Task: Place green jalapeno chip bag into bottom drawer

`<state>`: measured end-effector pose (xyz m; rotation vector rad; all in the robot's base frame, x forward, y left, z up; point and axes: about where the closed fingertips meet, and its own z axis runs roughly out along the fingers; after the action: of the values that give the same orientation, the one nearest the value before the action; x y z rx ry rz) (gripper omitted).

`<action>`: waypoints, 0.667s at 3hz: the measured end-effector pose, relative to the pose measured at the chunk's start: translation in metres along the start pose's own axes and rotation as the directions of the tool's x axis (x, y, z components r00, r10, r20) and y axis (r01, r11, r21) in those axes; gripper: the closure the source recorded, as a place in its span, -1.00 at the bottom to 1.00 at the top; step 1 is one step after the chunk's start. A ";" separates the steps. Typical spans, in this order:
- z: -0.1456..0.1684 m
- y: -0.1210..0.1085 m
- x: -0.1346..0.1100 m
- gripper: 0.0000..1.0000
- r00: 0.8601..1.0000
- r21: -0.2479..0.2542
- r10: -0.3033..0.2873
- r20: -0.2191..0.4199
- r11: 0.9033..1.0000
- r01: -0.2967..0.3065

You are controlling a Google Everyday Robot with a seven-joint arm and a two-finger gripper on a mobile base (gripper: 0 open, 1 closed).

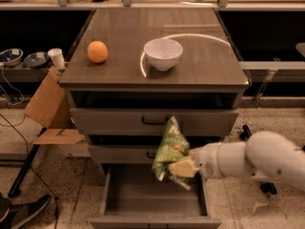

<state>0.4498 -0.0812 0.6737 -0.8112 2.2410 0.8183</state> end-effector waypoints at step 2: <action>0.064 0.000 0.038 1.00 1.000 -0.006 0.008 -0.019 1.000 -0.008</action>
Offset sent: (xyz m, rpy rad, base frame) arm -0.0060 0.0276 -0.0579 -0.0069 0.0280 0.0155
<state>0.4470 -0.0482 0.6064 -0.8168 2.2609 0.8253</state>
